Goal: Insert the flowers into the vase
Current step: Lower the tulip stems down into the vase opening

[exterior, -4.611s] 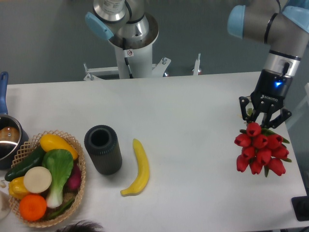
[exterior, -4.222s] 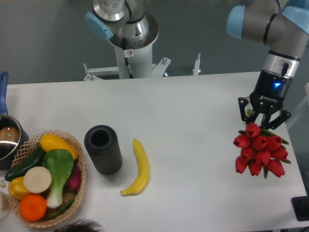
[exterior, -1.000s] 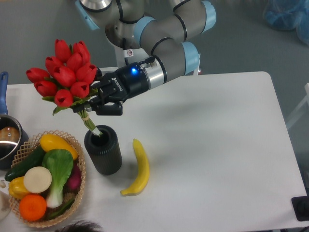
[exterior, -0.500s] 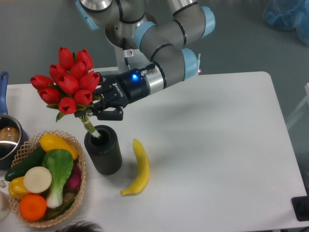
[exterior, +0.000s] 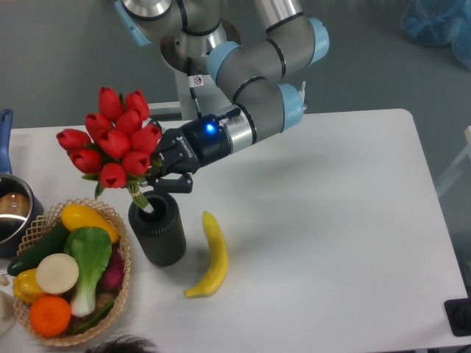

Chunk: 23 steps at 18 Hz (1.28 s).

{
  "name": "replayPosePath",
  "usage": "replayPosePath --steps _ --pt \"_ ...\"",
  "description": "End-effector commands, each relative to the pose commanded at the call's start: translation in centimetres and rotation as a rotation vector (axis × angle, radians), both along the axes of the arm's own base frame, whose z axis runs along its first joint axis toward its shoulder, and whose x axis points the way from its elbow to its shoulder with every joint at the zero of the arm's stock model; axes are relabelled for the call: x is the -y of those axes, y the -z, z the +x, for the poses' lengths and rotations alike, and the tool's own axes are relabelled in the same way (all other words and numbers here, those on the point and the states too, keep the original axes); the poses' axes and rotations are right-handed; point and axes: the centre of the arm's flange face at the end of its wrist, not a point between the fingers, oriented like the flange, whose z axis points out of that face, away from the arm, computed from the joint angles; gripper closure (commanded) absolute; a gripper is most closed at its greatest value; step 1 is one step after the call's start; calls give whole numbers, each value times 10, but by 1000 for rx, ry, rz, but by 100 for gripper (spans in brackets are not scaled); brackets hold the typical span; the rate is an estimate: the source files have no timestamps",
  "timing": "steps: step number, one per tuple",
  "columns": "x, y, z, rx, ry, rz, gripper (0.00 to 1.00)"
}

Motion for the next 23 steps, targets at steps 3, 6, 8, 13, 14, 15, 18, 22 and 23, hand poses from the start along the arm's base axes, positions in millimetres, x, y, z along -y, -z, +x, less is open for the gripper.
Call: replayPosePath --steps 3,6,8,13,14,15,18,22,23 --pt "2 8 -1 8 -5 -5 79" --pt "6 17 -3 22 -15 -17 79" --pt "9 24 -2 20 -20 -15 79" --pt "7 42 -7 9 -27 -9 79" --pt "7 46 -8 3 -29 -5 79" --pt "7 48 -8 -3 -30 0 79" --pt "6 56 -10 2 -31 -4 79" --pt "9 63 -9 -3 -37 -5 79" --pt "10 65 -8 1 -37 -8 79"
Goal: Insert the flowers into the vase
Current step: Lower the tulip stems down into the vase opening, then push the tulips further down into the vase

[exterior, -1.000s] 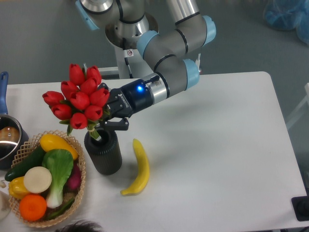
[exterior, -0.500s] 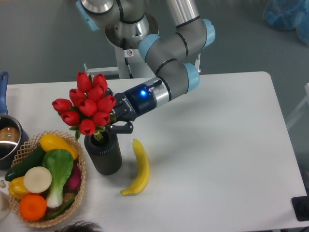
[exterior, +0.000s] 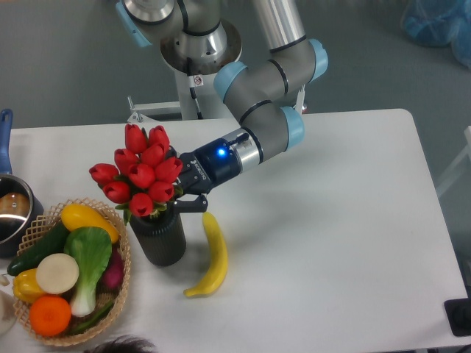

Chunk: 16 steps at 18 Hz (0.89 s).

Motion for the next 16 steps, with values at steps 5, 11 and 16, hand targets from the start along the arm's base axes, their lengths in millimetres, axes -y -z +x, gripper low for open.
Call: replayPosePath --steps 5,11,16 --pt "2 9 2 -7 0 -8 79" --pt "4 26 4 -22 -7 -1 78" --pt "5 31 4 -17 -7 -7 78"
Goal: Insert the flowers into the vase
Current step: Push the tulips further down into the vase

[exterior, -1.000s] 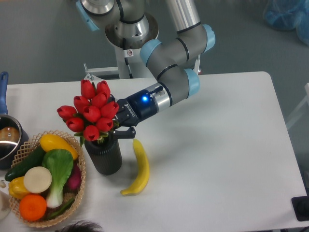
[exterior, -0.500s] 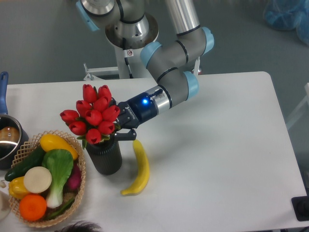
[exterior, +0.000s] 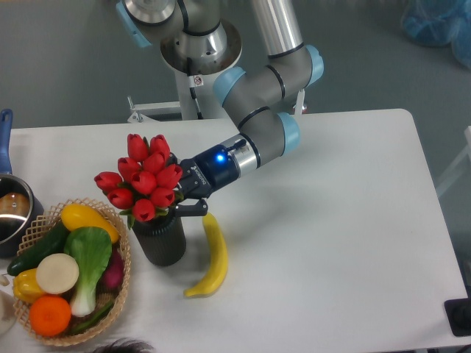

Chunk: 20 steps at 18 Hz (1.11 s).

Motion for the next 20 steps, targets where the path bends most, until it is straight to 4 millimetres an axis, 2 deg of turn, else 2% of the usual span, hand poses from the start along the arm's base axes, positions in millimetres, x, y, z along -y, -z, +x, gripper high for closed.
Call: replayPosePath --steps 10,12,20 --pt "3 0 -4 -16 -11 10 64" --pt "3 0 -4 -25 -11 15 57" --pt "3 0 -4 -39 -13 24 47"
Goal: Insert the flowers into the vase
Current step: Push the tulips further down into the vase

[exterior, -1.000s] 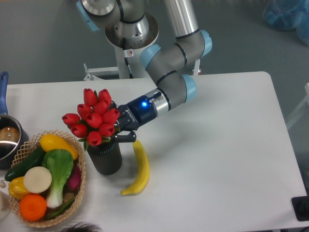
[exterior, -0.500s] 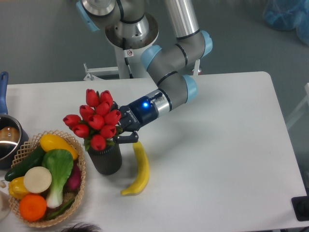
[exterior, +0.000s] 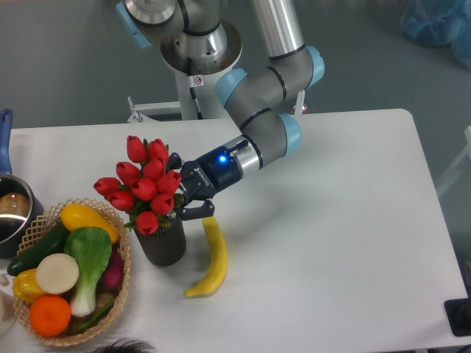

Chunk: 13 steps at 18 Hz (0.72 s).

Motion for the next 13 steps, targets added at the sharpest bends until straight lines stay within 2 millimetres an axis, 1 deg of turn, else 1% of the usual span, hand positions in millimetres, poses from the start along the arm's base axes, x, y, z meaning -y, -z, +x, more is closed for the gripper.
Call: replayPosePath --steps 6,8,10,13 --pt "1 -1 -1 1 -2 1 24" --pt "1 0 -1 1 -3 -1 5" --pt "1 0 -1 1 -3 -1 1" --pt "2 0 0 0 -2 -3 1"
